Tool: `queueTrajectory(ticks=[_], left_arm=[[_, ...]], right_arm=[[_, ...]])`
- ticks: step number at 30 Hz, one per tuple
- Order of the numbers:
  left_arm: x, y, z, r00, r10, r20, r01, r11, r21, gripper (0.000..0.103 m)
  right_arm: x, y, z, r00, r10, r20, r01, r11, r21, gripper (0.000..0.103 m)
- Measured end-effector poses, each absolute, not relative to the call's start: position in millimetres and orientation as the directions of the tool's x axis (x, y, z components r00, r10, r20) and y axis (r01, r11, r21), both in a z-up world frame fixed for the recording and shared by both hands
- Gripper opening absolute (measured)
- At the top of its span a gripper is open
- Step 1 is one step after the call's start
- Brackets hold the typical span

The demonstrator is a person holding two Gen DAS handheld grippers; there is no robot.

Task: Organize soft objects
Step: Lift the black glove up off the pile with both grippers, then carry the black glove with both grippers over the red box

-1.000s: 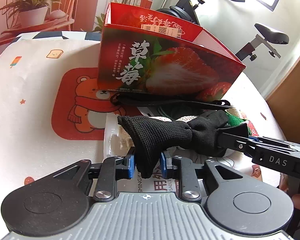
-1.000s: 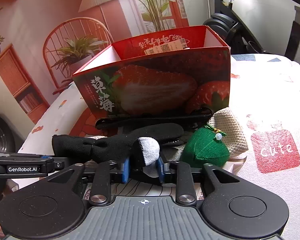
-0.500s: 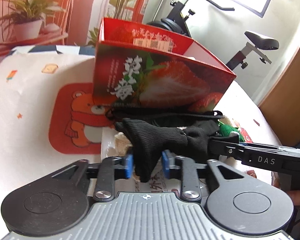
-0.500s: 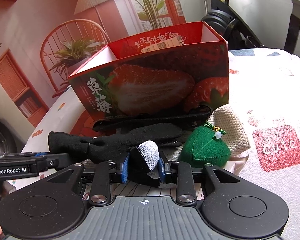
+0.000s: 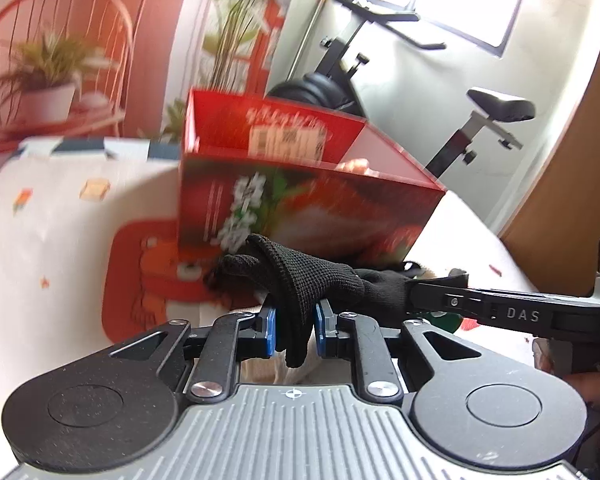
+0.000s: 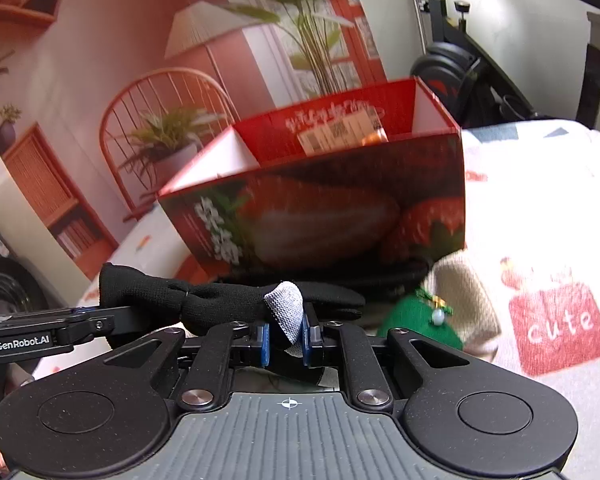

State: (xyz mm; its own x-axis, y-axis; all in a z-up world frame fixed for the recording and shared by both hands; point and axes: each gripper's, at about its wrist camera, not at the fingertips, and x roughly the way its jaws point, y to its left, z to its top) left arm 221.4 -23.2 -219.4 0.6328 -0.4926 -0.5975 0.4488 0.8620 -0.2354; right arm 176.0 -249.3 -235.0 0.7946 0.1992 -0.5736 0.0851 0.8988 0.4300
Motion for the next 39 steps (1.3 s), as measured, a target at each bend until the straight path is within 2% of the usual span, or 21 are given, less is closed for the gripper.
queueTrajectory(ticks=[18,25,32,39], left_arm=[[253,-24,-146,0.694,-0.548,-0.467,0.485,0.835,-0.260,0.020],[284,-27,-121,0.707,-0.575,-0.410,0.479,0.817,-0.320,0.020],[337,-42,-123,0.700,-0.562,-0.441,0.444,0.826,-0.347,0.020],[393,-67,-141,0.681,-0.522,-0.514,0.400,0.853,-0.337,0.020]], right_arm=[[209,-272,-162,0.889,0.195,-0.415,0.017,0.890,0.455,0.012],[247,-290,-124,0.915,0.201,-0.351,-0.002,0.870,0.492,0.011],[308,-311,-112,0.900,0.188,-0.394,0.015,0.889,0.458,0.010],[372,-329,-135,0.859,0.157,-0.487,0.053,0.920,0.389,0.010]])
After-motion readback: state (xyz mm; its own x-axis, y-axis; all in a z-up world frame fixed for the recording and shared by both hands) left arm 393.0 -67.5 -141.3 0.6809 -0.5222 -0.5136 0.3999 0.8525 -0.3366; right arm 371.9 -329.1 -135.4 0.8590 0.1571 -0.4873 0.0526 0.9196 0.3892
